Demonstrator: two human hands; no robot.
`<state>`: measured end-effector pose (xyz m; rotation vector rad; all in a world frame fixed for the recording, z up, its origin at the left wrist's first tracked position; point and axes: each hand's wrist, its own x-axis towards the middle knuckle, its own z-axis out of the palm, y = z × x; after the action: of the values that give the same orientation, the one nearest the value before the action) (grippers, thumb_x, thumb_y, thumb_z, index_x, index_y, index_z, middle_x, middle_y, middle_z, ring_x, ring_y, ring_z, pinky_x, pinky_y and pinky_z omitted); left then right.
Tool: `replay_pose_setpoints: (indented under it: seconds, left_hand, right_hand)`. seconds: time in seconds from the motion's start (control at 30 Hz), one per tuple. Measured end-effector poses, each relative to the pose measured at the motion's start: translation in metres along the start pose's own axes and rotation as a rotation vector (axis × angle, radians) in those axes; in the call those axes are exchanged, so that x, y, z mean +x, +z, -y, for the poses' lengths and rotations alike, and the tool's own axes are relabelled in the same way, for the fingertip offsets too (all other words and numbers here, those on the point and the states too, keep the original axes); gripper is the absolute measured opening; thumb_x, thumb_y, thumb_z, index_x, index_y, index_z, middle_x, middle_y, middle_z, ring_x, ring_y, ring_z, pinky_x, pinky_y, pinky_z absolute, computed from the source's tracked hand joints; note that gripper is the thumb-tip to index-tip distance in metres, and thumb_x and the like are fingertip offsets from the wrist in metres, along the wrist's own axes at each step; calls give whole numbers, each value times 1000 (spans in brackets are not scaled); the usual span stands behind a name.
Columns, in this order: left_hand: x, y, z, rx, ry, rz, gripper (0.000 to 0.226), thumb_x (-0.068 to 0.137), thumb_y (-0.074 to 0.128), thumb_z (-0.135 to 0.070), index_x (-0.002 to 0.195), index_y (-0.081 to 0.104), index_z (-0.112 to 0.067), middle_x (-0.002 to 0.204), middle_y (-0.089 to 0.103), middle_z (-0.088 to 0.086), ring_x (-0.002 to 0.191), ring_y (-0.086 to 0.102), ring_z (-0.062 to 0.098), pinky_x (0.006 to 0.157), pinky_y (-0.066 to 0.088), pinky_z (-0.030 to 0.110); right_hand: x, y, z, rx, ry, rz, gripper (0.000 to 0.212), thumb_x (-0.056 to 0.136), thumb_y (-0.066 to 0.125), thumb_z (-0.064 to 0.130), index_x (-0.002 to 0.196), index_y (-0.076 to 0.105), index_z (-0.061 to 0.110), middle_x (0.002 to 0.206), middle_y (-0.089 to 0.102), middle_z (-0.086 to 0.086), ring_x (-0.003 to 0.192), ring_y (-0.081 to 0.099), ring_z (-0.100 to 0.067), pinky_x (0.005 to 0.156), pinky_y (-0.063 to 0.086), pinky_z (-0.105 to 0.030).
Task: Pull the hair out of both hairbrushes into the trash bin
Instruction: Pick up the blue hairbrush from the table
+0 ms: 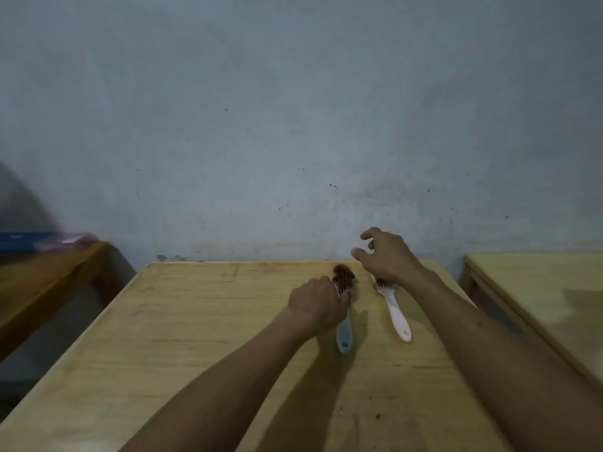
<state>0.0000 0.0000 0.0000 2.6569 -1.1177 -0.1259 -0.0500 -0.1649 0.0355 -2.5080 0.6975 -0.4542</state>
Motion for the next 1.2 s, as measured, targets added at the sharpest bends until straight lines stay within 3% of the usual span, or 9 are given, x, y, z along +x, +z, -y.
replay_pose_setpoints:
  seconds: [0.17, 0.33, 0.4, 0.47, 0.53, 0.67, 0.83, 0.97, 1.2]
  left_hand:
    - [4, 25, -10, -37, -84, 81, 63, 100, 46, -59, 130, 52, -3, 122, 63, 13, 108, 63, 31, 77, 43, 37]
    - [15, 37, -7, -90, -85, 102, 37, 100, 56, -41, 116, 60, -9, 106, 64, 8, 92, 64, 26, 72, 48, 34]
    - [17, 41, -5, -110, -74, 76, 32, 100, 56, -39, 112, 62, -9, 110, 68, 10, 90, 64, 27, 71, 48, 34]
    - [18, 46, -3, -184, -74, 44, 32, 97, 62, -40, 104, 62, -9, 105, 69, 11, 82, 60, 24, 67, 47, 32]
    - [16, 48, 0, -272, -89, 8, 35, 91, 69, -43, 99, 59, -10, 99, 68, 10, 81, 62, 25, 66, 48, 33]
    - [9, 45, 9, -406, -136, -97, 39, 87, 70, -43, 102, 58, -9, 97, 69, 8, 81, 67, 26, 62, 50, 34]
    - [-16, 16, 33, -430, -206, -223, 37, 86, 69, -43, 93, 51, -12, 84, 60, 2, 69, 57, 21, 47, 30, 28]
    - [-55, -7, 64, -416, -268, -305, 35, 85, 69, -40, 90, 51, -11, 74, 54, -2, 65, 53, 20, 47, 30, 31]
    - [-133, -40, 130, -427, -412, -404, 35, 81, 69, -43, 82, 48, -14, 74, 57, 1, 69, 56, 26, 54, 36, 36]
  right_hand:
    - [9, 28, -4, -75, 143, 136, 60, 93, 65, 51, 133, 59, 7, 132, 64, -18, 111, 67, -34, 94, 55, -42]
    - [21, 49, -3, -92, 229, 258, 51, 86, 74, 56, 77, 59, 8, 74, 66, -7, 72, 68, -26, 62, 54, -34]
    - [26, 54, -3, -28, 264, 303, 45, 83, 80, 48, 71, 58, 11, 70, 64, -5, 65, 65, -21, 62, 58, -35]
    - [31, 54, -2, 43, 293, 302, 36, 82, 81, 34, 68, 59, 10, 67, 64, -5, 57, 61, -16, 49, 53, -27]
    - [36, 53, 1, 62, 288, 297, 32, 78, 80, 30, 67, 59, 9, 67, 64, -5, 55, 59, -16, 45, 45, -22]
    - [44, 47, 22, 153, 272, 327, 32, 77, 82, 35, 80, 67, 7, 80, 71, -9, 67, 68, -19, 51, 53, -25]
    - [43, 37, 72, 350, 195, 390, 36, 84, 79, 41, 87, 73, 6, 80, 75, -12, 61, 70, -21, 48, 54, -23]
    - [29, 42, 118, 535, 174, 369, 40, 96, 66, 40, 108, 68, 2, 98, 77, -14, 65, 75, -23, 51, 58, -28]
    - [-4, 74, 204, 613, 32, 538, 25, 101, 65, 26, 107, 68, 2, 93, 74, -11, 65, 74, -22, 53, 60, -28]
